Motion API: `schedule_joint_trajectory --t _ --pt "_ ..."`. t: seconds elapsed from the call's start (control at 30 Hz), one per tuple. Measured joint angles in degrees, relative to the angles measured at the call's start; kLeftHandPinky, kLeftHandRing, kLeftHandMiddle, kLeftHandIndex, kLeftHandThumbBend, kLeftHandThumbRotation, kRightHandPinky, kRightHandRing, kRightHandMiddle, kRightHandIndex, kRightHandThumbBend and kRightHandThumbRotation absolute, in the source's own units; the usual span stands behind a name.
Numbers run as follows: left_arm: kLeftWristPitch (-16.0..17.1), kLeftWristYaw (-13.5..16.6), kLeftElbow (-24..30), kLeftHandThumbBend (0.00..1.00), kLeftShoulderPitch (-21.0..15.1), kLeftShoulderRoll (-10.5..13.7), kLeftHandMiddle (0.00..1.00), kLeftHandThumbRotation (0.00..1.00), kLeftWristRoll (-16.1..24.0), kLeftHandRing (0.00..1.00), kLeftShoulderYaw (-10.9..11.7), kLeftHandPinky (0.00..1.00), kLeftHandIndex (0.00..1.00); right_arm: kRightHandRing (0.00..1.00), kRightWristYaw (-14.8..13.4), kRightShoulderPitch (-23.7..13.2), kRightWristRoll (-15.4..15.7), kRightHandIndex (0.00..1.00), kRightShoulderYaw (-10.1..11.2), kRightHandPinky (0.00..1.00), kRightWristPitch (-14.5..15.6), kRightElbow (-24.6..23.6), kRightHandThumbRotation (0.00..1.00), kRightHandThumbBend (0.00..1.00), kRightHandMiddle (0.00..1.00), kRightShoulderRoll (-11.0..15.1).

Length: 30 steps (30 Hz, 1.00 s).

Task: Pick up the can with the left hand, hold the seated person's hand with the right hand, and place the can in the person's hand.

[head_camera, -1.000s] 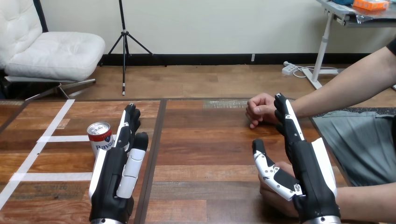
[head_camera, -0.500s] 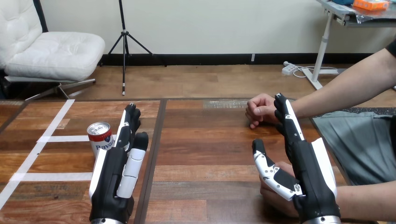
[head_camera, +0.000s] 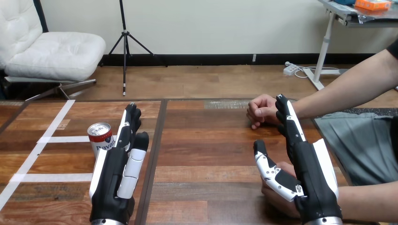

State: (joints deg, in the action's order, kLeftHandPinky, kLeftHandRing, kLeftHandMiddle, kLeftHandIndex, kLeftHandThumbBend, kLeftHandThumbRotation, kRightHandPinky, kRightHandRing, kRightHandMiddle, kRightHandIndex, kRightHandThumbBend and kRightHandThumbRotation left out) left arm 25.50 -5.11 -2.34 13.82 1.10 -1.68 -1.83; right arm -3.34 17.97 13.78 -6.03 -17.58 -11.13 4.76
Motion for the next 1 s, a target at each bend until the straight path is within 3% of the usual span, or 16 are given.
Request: schedule_joint_trajectory --t 0.6,0.77,1.0 --pt "0.3 0.0 0.0 0.79 0.0 0.0 1.00 0.94 0.1 1.00 0.1 0.94 1.00 1.00 0.1 0.0 -0.2 1.00 0.0 1.00 0.0 0.0 0.00 0.13 1.00 0.0" --pt "2.8 0.6 -0.3 0.76 0.0 0.0 1.00 0.91 0.6 1.00 0.2 0.93 1.00 1.00 0.1 0.0 -0.2 1.00 0.0 1.00 0.0 0.0 0.00 0.13 1.00 0.0" --pt "7.6 3.6 -0.8 0.76 -0.1 -0.9 1.00 0.79 1.9 1.00 1.0 0.96 1.00 1.00 0.3 0.0 -0.2 1.00 0.0 1.00 0.0 0.0 0.00 0.13 1.00 0.1"
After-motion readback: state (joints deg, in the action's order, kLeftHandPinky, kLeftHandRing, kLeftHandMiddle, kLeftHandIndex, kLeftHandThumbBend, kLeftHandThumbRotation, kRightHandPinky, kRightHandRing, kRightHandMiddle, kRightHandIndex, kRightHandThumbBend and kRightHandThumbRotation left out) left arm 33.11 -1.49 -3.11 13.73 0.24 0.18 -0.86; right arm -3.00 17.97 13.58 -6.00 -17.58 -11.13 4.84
